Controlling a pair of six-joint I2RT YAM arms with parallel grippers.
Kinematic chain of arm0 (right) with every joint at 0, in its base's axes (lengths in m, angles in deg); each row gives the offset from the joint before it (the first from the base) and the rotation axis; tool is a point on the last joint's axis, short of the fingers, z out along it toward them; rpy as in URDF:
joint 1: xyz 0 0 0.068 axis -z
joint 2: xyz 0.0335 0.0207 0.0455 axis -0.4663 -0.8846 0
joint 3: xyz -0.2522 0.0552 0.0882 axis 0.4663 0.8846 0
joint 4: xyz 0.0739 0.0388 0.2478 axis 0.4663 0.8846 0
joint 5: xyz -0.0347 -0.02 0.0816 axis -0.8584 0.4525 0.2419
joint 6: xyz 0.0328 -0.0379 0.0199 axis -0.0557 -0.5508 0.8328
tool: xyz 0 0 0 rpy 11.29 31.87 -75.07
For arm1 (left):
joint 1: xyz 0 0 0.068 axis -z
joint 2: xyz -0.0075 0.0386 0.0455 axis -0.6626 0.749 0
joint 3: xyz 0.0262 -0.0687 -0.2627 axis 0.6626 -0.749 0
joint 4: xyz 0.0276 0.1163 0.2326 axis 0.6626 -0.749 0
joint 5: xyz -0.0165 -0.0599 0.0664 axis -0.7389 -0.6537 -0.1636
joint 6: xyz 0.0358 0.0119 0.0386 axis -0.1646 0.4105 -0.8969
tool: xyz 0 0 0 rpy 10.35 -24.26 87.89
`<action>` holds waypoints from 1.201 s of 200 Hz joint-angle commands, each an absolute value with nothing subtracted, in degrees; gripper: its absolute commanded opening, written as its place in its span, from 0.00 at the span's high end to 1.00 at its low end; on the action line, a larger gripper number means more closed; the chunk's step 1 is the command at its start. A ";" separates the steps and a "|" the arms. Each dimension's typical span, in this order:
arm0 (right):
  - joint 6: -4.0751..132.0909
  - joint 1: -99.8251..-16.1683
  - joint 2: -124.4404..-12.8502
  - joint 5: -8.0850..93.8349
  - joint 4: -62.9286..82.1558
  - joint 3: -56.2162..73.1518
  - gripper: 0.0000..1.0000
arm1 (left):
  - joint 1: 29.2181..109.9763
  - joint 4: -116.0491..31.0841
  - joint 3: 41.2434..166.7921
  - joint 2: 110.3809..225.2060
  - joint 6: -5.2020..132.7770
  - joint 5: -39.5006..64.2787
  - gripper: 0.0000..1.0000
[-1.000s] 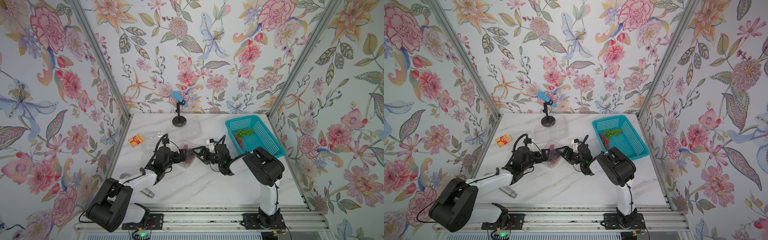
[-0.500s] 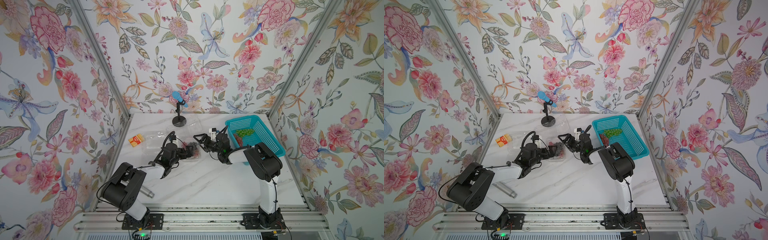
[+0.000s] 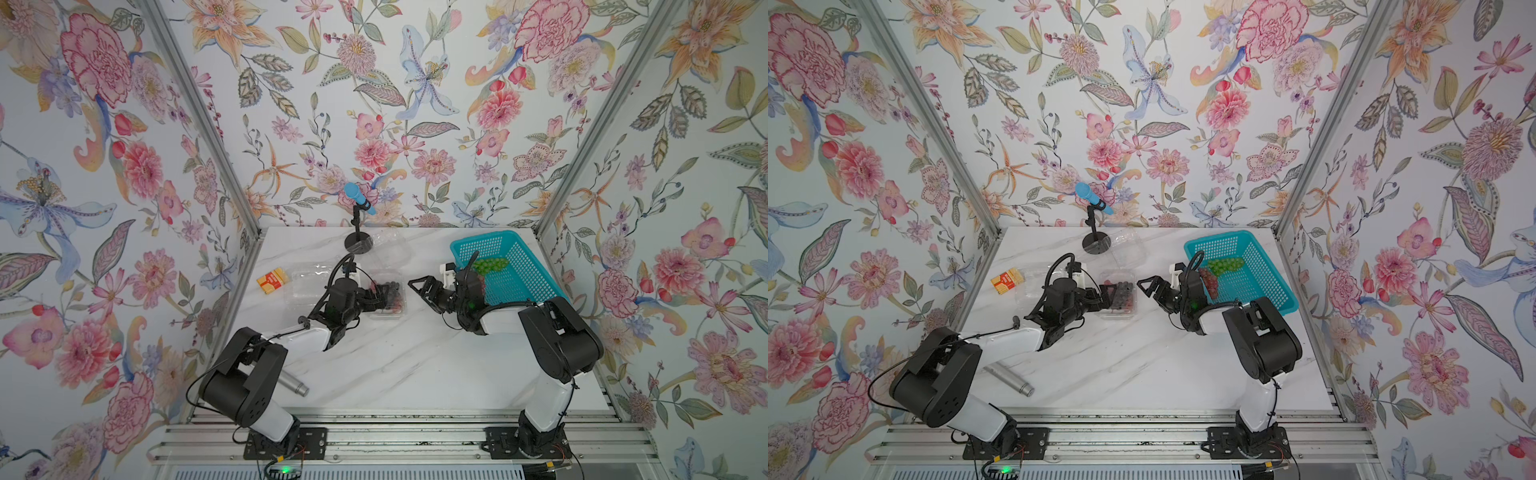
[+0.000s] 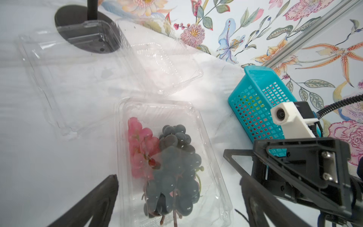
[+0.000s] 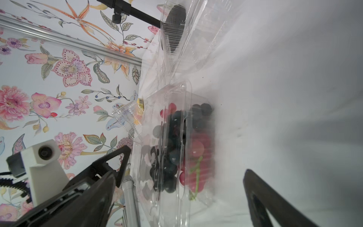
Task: Pack grapes into containers
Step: Move the packing box to the center of the board, then close the packing box at the center of the board.
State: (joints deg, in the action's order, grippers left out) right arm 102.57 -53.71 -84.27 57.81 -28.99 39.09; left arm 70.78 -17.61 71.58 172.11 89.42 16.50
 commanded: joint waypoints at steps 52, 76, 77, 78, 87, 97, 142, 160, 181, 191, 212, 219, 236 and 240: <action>100.29 -58.02 -79.48 56.15 -31.91 48.22 0.09 | 74.29 -14.45 78.40 173.55 89.07 12.32 0.00; 102.47 -58.29 -81.40 57.69 -36.62 49.68 0.18 | 76.23 -12.27 79.03 177.40 90.46 12.09 0.00; 102.54 -58.29 -81.48 57.73 -36.76 49.70 0.18 | 76.31 -12.24 79.06 177.51 90.53 12.12 0.00; 102.62 -58.29 -81.52 57.75 -36.92 49.75 0.19 | 76.44 -12.14 79.07 177.56 90.61 12.13 0.00; 103.12 -58.42 -82.12 58.14 -38.03 49.89 0.22 | 76.97 -11.56 79.03 178.34 91.05 12.05 0.00; 103.31 -58.55 -82.56 58.51 -38.64 49.74 0.26 | 77.49 -11.05 78.84 179.01 91.49 12.05 0.00; 104.56 -58.91 -84.61 59.13 -41.61 49.71 0.43 | 78.21 -8.69 76.30 180.14 93.34 12.01 0.00; 105.39 -59.17 -85.67 59.44 -43.41 49.71 0.50 | 78.37 -8.15 75.78 180.78 93.76 11.87 0.00; 106.08 -59.52 -86.45 59.58 -44.74 49.71 0.56 | 78.65 -7.49 75.25 181.44 94.21 12.15 0.00; 106.28 -59.69 -86.56 59.33 -45.10 49.84 0.57 | 78.75 -7.32 75.14 181.65 94.29 12.22 0.00; 106.56 -60.13 -86.65 58.96 -45.90 49.98 0.62 | 78.85 -7.18 75.12 182.07 94.29 12.31 0.00; 106.56 -60.30 -86.74 58.83 -45.86 49.89 0.62 | 78.85 -7.04 75.12 182.23 94.31 12.31 0.00; 106.86 -60.64 -87.04 58.18 -46.83 50.02 0.65 | 78.93 -6.88 75.04 182.48 94.34 12.40 0.00; 107.06 -60.65 -87.15 58.03 -47.30 50.11 0.65 | 78.94 -6.81 74.99 182.60 94.31 12.40 0.00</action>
